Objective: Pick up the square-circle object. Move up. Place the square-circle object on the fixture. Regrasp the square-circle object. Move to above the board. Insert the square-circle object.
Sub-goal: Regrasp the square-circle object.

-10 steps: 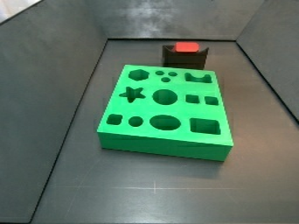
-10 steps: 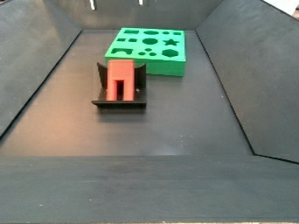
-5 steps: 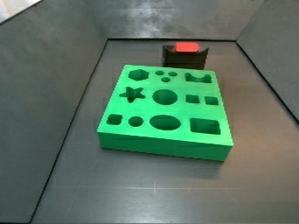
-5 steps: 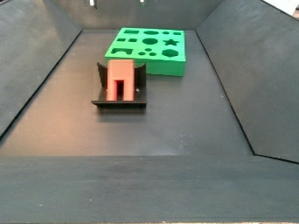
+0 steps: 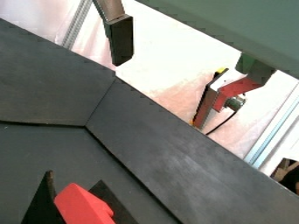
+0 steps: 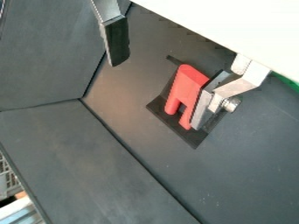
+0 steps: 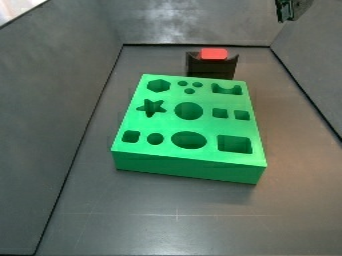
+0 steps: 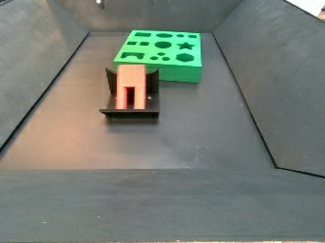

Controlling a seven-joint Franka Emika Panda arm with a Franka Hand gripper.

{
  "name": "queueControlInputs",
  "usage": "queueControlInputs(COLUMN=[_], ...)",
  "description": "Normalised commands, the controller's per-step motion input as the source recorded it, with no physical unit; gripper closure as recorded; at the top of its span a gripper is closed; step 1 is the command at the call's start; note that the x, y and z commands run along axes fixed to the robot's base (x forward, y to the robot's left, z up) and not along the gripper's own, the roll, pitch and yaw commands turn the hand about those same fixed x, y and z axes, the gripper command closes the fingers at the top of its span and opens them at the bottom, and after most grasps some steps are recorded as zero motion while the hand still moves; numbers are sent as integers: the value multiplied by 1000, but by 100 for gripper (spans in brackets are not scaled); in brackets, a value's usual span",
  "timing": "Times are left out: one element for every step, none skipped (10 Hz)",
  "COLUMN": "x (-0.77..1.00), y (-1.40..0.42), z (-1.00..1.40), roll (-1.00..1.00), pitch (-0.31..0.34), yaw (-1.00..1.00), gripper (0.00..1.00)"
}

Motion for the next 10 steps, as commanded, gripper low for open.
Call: queueControlInputs(x=[29,32,42,52,62,68,74,84,90,98], y=[78,76,67,62,59,55,51,48,42,37], z=[-1000,-1000,-1000,-1000,-1000,-1000,-1000,-1000,-1000,-1000], roll=[268,247,210,162,111,90,83,79,76,74], pitch=[-31,-59,-88,-112,-138,-149,-143,-126,-106,-83], yaw=[216,205,169,131,83,47,13,-23,-45,-56], gripper=[0,0,0,0,0,0,0,0,0,0])
